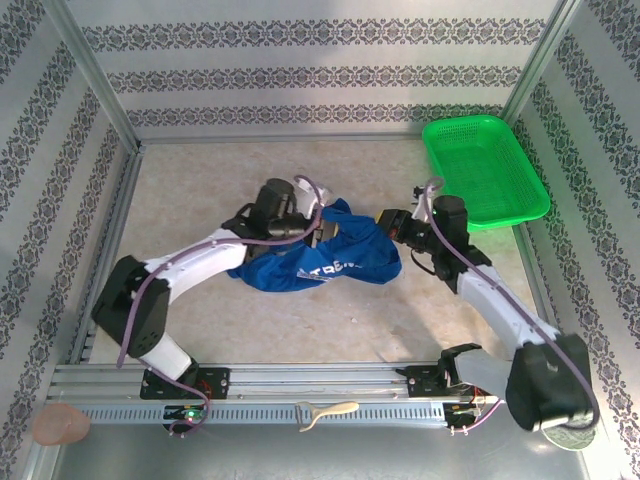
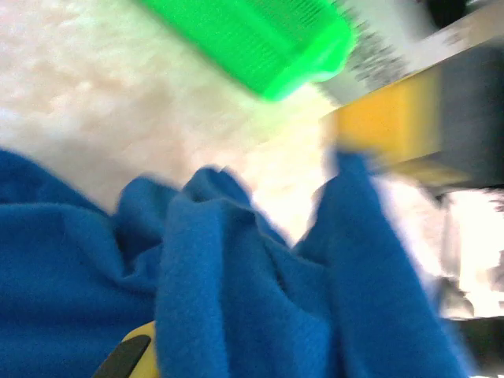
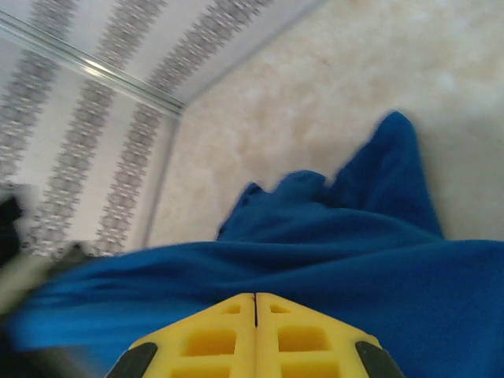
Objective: Fold the inside-out t-shirt
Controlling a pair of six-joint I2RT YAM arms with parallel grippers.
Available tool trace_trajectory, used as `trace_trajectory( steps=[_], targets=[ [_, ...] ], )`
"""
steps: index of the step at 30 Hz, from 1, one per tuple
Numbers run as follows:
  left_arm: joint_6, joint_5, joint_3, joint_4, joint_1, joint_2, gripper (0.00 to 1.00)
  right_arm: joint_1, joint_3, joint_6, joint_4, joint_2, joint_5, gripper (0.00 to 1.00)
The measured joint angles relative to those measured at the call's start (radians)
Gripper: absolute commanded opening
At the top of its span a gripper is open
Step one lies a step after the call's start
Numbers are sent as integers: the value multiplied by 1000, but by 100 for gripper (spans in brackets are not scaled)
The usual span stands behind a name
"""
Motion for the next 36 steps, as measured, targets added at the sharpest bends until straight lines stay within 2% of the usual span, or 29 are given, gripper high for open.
trace_trajectory(
  steps=[1, 2, 5, 6, 8, 12, 17, 21, 25, 29, 33, 36],
  targets=[
    [-31, 65, -14, 26, 16, -23, 0, 1, 8, -11, -14, 38, 30, 36],
    [-66, 123, -28, 53, 29, -41, 0, -6, 17, -23, -31, 77, 63, 52],
    [-183, 250, -56, 163, 55, -53, 0, -16, 29, -45, -84, 124, 128, 78],
    [-222, 274, -67, 195, 61, -52, 0, -16, 29, -48, -101, 114, 143, 83],
    [-294, 290, -82, 220, 70, -52, 0, -7, 29, -52, -140, 61, 173, 86],
    [-381, 211, -80, 150, 85, -51, 0, 65, 32, -48, -209, -140, 247, 98],
    [-452, 62, -69, -16, 85, -51, 0, 306, 63, -48, -275, -296, 416, 98],
    [-506, -21, -64, -119, 85, -51, 0, 466, 98, -48, -291, -265, 508, 97],
    [-543, -71, -46, -186, 85, -51, 0, 543, 127, -66, -300, -179, 570, 95],
    [-564, -93, -30, -217, 85, -60, 0, 601, 173, -97, -316, -94, 650, 98],
    [-579, -94, -16, -222, 85, -65, 0, 606, 233, -113, -312, 2, 711, 97],
    [-586, -82, -14, -221, 85, -72, 0, 584, 275, -130, -303, 95, 729, 89]
  ],
)
